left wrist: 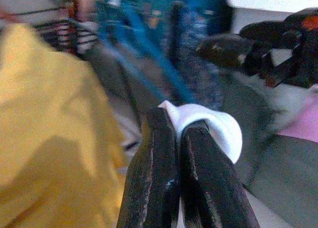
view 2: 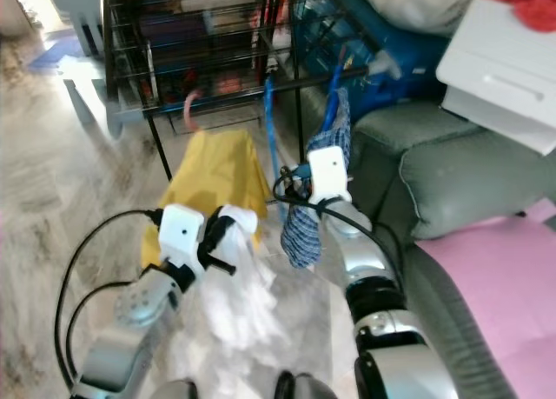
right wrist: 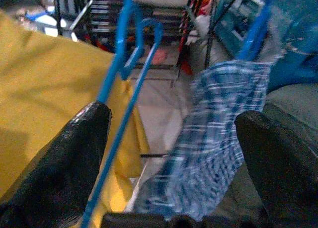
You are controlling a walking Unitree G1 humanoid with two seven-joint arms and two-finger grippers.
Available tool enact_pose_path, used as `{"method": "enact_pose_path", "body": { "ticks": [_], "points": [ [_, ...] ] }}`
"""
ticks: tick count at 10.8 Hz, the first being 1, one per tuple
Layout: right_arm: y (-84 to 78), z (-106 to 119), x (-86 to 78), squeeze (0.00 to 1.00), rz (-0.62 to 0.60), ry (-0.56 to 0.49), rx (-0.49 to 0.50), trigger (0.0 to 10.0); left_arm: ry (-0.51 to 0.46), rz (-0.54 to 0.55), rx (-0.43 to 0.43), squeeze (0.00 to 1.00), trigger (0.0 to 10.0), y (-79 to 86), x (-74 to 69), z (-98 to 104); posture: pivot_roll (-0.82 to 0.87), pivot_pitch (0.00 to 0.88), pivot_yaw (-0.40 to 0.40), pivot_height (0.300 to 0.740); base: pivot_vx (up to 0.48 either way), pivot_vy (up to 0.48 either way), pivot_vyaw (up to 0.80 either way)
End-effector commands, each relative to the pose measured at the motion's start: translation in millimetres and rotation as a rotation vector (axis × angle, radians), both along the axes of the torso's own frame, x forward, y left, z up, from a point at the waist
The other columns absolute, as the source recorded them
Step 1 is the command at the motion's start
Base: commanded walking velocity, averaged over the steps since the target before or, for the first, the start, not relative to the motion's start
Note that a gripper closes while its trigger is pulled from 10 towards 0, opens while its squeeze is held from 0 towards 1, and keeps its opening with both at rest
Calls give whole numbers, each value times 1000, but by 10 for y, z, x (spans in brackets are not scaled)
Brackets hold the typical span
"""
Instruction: Hang hanger
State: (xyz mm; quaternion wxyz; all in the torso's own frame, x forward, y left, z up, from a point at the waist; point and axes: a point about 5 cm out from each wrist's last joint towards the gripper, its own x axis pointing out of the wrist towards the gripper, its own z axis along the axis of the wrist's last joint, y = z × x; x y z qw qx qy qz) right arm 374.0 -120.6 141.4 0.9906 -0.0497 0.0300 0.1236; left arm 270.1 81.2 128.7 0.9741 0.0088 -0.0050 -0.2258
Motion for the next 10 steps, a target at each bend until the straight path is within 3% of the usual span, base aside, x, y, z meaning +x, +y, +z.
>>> {"method": "enact_pose_path", "body": {
  "ticks": [1, 4, 7, 10],
  "points": [
    [-8, -26, -35, 0, 5, -4, 6, 10000, -37, 1, -18, 0, 10000, 17, -3, 82, 27, 152, -39, 740, 319, 356, 0],
    [-189, -91, -181, 0, -35, -21, 4, 10000, 14, -12, -20, 0, 10000, 19, -5, 18, 6, 147, -37, 740, 181, 406, 0],
    [-204, -135, -240, 0, -38, -20, -1, 10000, 3, -11, -20, 0, 10000, 13, -7, 23, 5, 144, -38, 740, 0, 420, 0],
    [-179, -143, -296, 0, -92, -29, -38, 10000, -14, -41, -33, 0, 10000, -20, -47, 40, 6, 137, -39, 740, 0, 0, 0]
  ]
}}
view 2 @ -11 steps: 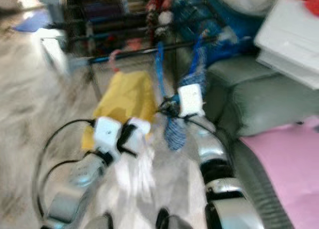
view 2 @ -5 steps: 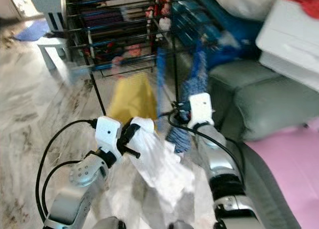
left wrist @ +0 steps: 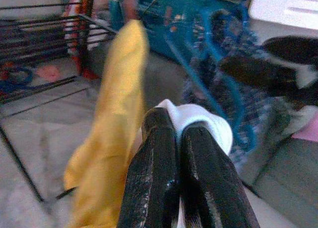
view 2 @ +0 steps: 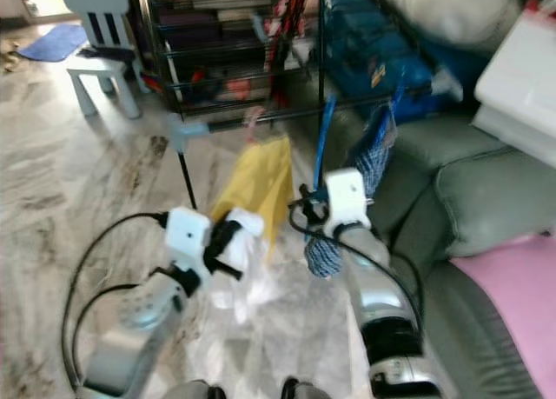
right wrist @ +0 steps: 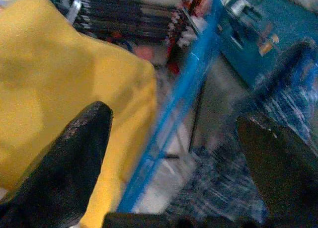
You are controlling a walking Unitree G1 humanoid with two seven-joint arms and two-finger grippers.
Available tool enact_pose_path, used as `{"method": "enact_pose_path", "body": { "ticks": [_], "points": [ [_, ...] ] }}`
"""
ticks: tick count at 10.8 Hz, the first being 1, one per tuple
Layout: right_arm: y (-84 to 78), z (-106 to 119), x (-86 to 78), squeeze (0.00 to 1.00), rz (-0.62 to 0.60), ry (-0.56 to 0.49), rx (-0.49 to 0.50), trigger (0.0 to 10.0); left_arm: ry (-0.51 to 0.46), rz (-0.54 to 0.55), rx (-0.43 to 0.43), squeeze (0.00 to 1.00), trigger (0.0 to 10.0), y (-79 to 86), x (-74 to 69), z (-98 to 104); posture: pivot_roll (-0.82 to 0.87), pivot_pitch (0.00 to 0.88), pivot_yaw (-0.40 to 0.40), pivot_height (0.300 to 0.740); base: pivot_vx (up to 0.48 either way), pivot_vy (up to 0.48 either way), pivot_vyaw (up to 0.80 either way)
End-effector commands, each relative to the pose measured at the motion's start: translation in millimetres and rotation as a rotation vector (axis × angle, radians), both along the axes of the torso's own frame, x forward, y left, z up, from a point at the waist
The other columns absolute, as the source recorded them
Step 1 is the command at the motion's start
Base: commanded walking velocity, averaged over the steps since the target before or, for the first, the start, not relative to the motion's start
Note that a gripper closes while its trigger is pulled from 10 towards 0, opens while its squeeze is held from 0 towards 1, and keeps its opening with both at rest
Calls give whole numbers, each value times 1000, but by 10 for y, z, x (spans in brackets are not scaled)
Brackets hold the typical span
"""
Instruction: Hang hanger
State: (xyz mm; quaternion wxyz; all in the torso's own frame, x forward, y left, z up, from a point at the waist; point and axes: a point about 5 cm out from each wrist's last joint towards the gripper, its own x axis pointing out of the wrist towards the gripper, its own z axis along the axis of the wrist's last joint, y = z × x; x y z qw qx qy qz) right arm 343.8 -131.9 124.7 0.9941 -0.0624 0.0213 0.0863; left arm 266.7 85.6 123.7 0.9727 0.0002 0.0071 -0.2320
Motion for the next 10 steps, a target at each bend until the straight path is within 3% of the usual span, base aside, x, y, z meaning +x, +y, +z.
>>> {"method": "enact_pose_path", "body": {
  "ticks": [1, 4, 10],
  "points": [
    [-60, 19, -5, 0, -33, -6, -21, 10000, -43, -30, -29, 0, 10000, -64, -7, 94, 5, 134, -39, 740, 0, 0, 0],
    [-56, 27, -18, 0, -53, -9, -4, 10000, -48, -51, -36, 0, 10000, -97, -7, 91, 2, 126, -34, 740, 0, 0, 0],
    [-20, -17, -54, 0, -56, 15, 12, 10000, -77, -62, -46, 0, 10000, -165, 156, 136, -38, 73, -29, 740, 306, 0, 0]
  ]
}}
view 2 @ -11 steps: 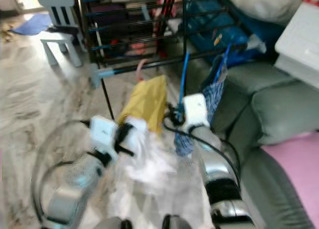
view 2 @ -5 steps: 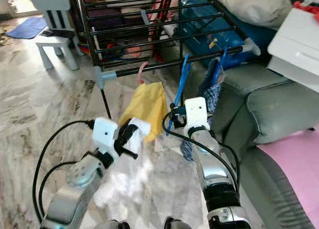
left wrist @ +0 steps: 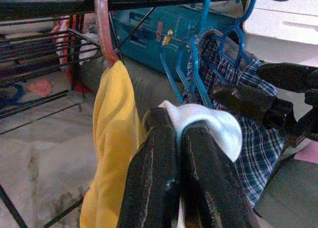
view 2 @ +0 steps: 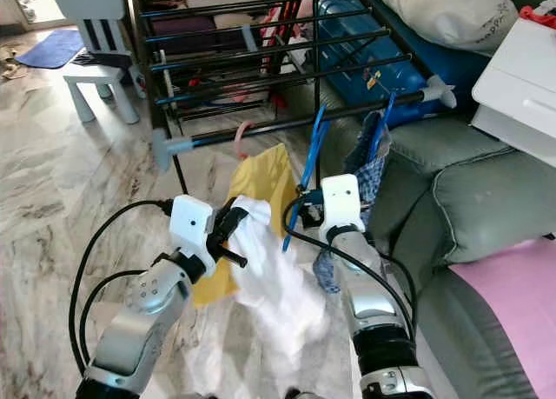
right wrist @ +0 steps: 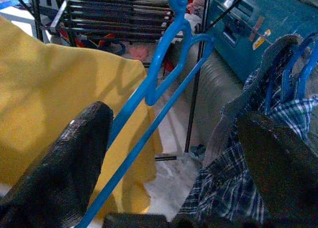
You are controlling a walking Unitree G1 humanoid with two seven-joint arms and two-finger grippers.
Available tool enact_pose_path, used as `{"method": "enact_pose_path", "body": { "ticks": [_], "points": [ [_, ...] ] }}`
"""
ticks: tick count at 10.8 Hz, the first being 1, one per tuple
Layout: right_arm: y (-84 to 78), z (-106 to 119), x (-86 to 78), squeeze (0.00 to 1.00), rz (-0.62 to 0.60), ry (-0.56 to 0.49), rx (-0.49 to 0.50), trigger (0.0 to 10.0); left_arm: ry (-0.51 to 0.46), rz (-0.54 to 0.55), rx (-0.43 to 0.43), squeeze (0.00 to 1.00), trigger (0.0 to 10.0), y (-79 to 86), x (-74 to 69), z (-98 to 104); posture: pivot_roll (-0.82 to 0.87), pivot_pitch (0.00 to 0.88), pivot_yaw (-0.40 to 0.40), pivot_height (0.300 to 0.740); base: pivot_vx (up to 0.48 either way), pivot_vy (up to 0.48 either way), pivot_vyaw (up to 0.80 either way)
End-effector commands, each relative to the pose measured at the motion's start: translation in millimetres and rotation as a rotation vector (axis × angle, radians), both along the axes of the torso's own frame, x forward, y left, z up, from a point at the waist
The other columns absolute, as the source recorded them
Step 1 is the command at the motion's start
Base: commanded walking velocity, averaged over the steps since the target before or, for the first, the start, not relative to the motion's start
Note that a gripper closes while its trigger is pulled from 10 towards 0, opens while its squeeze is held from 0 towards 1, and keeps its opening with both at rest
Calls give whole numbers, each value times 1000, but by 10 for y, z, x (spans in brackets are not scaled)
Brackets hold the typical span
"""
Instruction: Hang hanger
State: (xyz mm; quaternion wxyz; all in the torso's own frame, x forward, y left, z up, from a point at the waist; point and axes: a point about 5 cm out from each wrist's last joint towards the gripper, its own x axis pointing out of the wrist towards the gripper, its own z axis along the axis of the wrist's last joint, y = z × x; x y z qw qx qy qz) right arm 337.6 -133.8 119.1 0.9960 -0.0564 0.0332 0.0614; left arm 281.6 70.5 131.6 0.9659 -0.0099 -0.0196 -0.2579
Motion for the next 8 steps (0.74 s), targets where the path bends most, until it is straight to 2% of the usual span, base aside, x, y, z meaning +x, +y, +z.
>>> {"method": "enact_pose_path", "body": {
  "ticks": [1, 3, 8],
  "points": [
    [21, 37, 21, 0, 26, 6, 10, 10000, -34, -5, -15, 0, 10000, -8, 25, 58, -40, 78, -35, 740, 341, 0, 0],
    [82, -20, 13, 0, 92, 56, 7, 10000, -28, 12, -13, 0, 10000, 3, 3, 17, -37, 80, -43, 740, 300, 0, 0],
    [262, -99, 58, 0, 150, 136, 29, 10000, -23, 14, -1, 0, 10000, -23, -1, -3, -30, 87, -43, 740, 0, 0, 0]
  ]
}}
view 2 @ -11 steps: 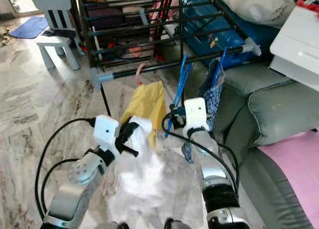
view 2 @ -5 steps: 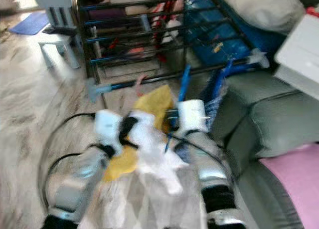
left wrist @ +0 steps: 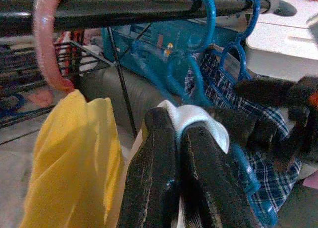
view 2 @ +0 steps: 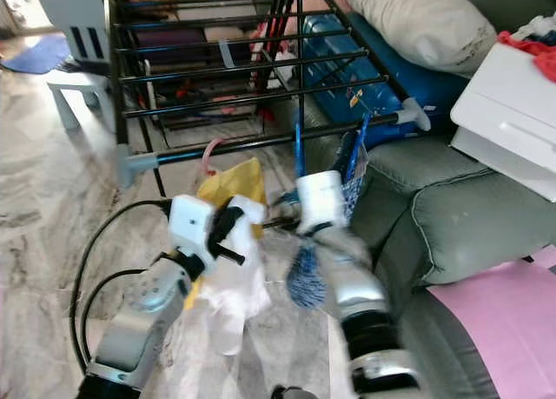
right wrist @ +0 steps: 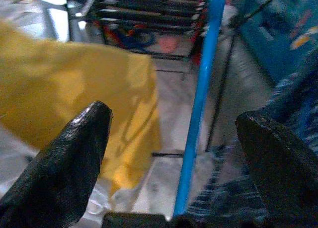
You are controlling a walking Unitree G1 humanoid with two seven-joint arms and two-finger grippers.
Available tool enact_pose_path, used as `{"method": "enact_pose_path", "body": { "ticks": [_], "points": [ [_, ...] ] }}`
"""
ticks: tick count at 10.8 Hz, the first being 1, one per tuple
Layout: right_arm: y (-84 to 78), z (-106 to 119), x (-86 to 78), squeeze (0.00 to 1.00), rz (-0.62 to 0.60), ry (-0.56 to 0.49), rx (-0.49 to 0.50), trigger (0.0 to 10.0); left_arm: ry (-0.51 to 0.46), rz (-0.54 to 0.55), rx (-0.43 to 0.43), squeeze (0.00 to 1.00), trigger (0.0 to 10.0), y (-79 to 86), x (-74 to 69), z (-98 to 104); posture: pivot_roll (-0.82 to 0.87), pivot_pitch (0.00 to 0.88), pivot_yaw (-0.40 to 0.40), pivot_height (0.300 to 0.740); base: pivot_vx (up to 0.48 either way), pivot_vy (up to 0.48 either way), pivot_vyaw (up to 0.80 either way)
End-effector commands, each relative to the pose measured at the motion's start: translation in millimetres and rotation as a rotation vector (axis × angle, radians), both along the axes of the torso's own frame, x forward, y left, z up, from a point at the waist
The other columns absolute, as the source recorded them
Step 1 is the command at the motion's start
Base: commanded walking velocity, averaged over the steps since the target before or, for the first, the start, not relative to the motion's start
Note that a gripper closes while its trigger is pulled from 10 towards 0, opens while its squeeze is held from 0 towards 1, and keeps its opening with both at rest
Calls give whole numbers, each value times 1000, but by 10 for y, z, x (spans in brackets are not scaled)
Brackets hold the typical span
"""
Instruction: Hang hanger
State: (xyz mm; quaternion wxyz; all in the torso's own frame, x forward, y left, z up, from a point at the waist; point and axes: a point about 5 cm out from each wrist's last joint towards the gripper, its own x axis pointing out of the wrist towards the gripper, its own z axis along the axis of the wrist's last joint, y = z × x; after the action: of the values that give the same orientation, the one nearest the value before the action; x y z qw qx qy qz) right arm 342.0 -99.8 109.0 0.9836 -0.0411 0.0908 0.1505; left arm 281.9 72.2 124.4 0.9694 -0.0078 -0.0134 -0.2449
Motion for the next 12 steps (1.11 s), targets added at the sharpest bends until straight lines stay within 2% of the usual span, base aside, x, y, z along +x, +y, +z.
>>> {"method": "enact_pose_path", "body": {
  "ticks": [1, 6, 7, 10, 11, 12],
  "points": [
    [-64, -28, 0, 0, -13, 18, -6, 10000, -34, -11, -3, 0, 10000, -39, -5, 65, -29, 89, -43, 740, 0, 0, 0],
    [-238, -83, 80, 0, -67, 71, -83, 10000, -31, -16, 3, 0, 10000, -70, 1, 64, -30, 88, -42, 740, 0, 0, 0],
    [-279, -97, 83, 0, -76, 77, -72, 10000, -30, -11, 6, 0, 10000, -58, 2, 60, -29, 88, -43, 740, 0, 0, 0],
    [-242, -49, 188, 0, -68, 77, -74, 10000, -27, -20, 9, 0, 10000, -77, -2, 55, -32, 89, -39, 740, 0, 0, 0],
    [-210, -16, 232, 0, -57, 73, -52, 6706, -27, -20, 10, 0, 10000, -82, 2, 55, -28, 87, -37, 740, 0, 0, 0],
    [-172, 4, 256, 0, -43, 82, 2, 0, -28, -20, 11, 0, 10000, -82, 4, 57, -24, 88, -39, 740, 0, 0, 0]
  ]
}}
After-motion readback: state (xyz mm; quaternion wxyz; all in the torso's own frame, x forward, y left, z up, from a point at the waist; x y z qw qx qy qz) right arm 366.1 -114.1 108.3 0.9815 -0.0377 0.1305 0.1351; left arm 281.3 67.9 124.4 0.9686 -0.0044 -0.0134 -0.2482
